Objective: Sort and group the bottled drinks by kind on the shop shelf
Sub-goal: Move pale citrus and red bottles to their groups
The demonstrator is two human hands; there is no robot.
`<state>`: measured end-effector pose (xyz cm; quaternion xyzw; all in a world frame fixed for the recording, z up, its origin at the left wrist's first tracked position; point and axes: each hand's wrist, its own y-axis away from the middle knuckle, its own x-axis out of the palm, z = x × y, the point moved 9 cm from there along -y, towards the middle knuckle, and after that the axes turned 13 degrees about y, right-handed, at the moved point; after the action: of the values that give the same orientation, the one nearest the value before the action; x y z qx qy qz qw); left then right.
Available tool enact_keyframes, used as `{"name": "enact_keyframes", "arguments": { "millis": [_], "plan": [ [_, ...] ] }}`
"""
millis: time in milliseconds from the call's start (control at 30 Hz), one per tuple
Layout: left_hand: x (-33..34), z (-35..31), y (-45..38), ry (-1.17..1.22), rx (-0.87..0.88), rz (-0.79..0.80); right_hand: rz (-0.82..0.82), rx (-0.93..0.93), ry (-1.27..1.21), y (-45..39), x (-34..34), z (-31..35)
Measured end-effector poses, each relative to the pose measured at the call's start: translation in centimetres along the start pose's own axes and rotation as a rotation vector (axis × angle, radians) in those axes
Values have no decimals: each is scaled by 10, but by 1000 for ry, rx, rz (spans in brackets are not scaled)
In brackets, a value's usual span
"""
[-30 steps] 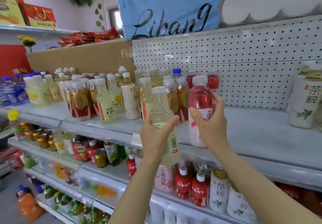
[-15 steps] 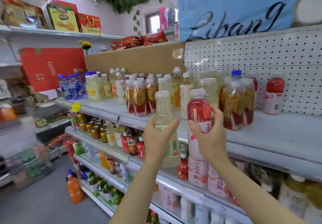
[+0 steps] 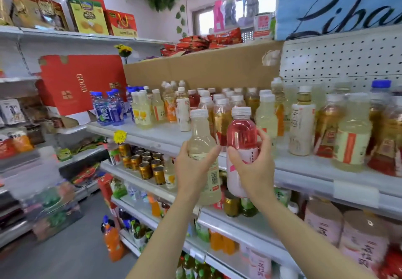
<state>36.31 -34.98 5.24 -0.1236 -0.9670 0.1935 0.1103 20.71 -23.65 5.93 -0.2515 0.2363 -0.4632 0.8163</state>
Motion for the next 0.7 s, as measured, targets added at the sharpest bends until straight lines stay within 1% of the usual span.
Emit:
{"name": "enact_keyframes", "arguments": {
  "millis": [267,467,600,700],
  "plan": [
    [-44,41,-95,-1,19,-71,16,-26,-41,-48,105,-20],
    [-80,63,-170,1,35,-126,20,-41,-59,-87,168,-29],
    [-95,79,-216,18,37,-117,-6,-63,-42,-105,206,-29],
    [-100,90,-254,45,47,-65,-32,-69,-22,-116,237,-28]
  ]
}}
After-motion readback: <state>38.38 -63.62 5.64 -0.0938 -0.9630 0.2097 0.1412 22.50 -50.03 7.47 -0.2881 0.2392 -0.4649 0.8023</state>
